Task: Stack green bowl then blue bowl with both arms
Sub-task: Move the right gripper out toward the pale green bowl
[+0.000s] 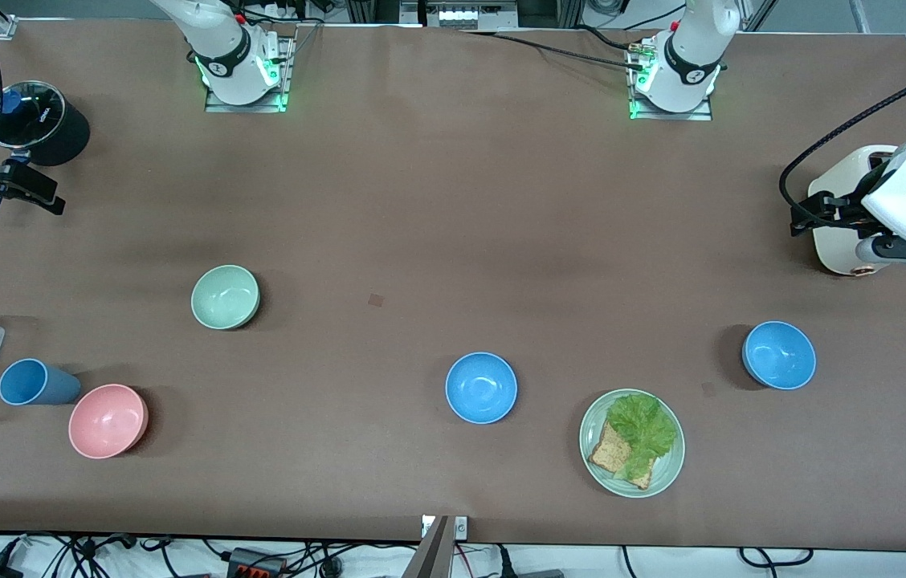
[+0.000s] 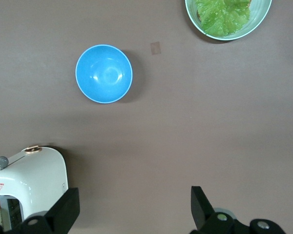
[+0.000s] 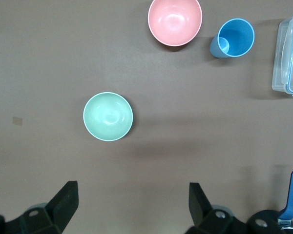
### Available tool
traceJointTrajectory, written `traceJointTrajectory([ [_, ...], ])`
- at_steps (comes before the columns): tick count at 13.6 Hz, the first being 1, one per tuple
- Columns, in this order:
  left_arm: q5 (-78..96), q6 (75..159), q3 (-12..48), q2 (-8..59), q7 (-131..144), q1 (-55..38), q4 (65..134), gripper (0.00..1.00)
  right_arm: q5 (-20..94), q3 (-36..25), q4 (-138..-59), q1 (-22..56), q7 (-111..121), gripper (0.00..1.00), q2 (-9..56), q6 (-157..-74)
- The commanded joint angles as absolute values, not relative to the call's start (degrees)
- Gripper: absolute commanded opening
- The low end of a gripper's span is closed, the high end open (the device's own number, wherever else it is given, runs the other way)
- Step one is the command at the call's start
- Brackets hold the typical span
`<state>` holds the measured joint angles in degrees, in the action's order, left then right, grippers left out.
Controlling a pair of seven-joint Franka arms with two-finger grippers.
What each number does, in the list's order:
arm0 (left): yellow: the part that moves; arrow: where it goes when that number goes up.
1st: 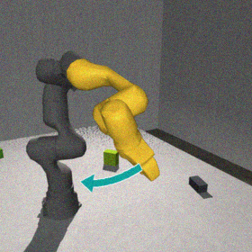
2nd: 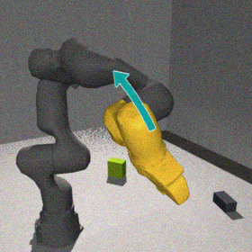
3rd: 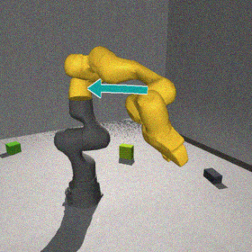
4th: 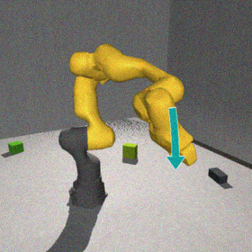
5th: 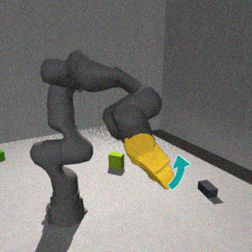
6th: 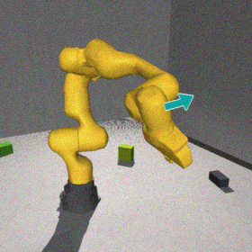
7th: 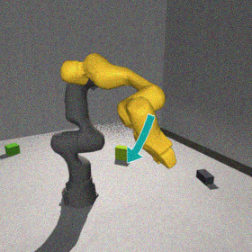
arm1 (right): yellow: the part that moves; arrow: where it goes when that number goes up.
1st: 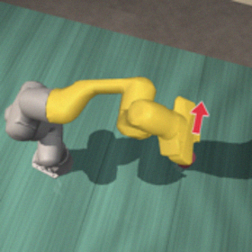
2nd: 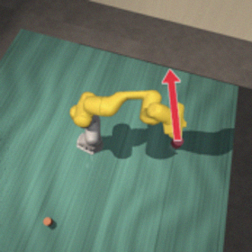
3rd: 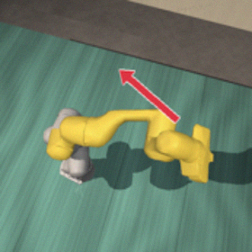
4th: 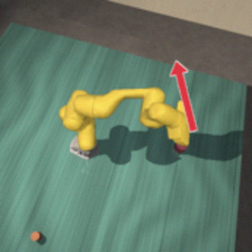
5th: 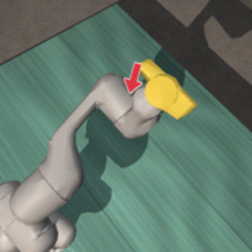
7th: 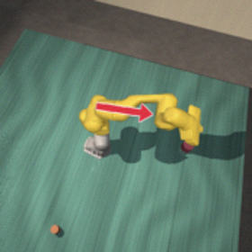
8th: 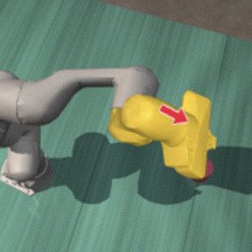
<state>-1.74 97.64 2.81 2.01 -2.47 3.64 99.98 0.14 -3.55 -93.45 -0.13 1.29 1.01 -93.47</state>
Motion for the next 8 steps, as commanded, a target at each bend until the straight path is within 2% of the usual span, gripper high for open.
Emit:
traceJointTrajectory([
  [1, 0.51, 96.07, 2.46, 2.90, -2.20, 4.21, 98.00, 1.00, -0.62, -2.90, -93.78, -0.97, 2.29, 1.00, 0.18, -94.39],
  [8, 0.44, 96.15, 2.55, 2.99, -2.46, 4.22, 98.00, 1.00, -0.62, -2.90, -93.95, -0.97, 2.29, 1.00, 0.70, -95.27],
])
